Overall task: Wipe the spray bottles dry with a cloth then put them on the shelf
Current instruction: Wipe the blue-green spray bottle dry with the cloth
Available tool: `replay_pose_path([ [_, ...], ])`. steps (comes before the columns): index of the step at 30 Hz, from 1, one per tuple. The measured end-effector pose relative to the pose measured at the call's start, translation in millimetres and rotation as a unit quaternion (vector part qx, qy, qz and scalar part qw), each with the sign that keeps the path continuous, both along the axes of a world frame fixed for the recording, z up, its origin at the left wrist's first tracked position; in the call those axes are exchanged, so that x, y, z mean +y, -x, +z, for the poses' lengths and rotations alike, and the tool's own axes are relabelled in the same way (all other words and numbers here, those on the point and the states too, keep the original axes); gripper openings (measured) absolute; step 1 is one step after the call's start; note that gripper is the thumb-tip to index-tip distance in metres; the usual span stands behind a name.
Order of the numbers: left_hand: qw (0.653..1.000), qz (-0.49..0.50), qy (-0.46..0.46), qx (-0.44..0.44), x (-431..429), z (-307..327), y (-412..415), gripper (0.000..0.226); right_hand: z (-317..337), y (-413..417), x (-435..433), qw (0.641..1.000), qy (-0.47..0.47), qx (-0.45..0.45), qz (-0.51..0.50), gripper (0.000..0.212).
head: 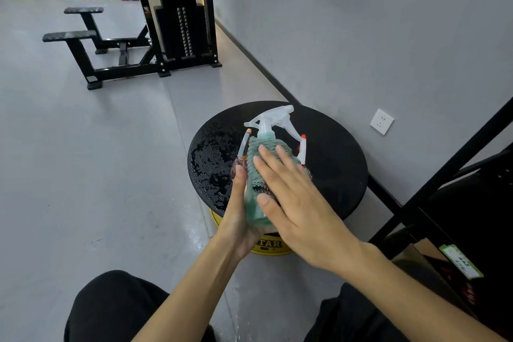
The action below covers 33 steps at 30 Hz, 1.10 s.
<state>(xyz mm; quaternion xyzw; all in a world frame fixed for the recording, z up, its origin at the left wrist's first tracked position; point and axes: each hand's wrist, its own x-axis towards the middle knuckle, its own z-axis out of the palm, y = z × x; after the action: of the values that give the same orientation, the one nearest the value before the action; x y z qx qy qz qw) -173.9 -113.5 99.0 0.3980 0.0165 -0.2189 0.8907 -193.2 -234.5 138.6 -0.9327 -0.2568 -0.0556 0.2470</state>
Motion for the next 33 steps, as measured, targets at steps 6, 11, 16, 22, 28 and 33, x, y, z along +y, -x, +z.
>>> replay_pose_path([
  [6,0.998,-0.043,-0.039,-0.013,-7.9,-4.5,2.7,0.116,12.3,-36.9,-8.1,0.997,-0.062,0.022,-0.032,0.058],
  [11,0.999,-0.031,-0.016,0.003,-5.9,-7.6,-1.3,0.098,9.1,-20.4,-7.2,0.996,-0.074,0.049,-0.009,0.054],
  [16,0.999,0.009,0.03,0.032,-2.0,-6.9,0.6,0.083,0.5,17.6,-2.1,1.0,0.021,0.018,0.007,0.056],
  [22,1.0,-0.011,-0.026,-0.006,-4.1,-7.7,0.2,0.063,10.2,-15.0,-9.8,0.997,-0.062,0.032,-0.034,0.057],
  [28,0.999,-0.007,0.039,-0.026,-1.9,-6.2,2.6,0.036,8.2,-5.8,-3.7,0.988,-0.138,0.054,-0.049,0.054],
  [33,0.999,0.015,0.023,-0.032,-0.8,-4.6,2.3,0.033,4.0,9.2,-4.7,0.994,-0.105,0.033,-0.027,0.054],
])
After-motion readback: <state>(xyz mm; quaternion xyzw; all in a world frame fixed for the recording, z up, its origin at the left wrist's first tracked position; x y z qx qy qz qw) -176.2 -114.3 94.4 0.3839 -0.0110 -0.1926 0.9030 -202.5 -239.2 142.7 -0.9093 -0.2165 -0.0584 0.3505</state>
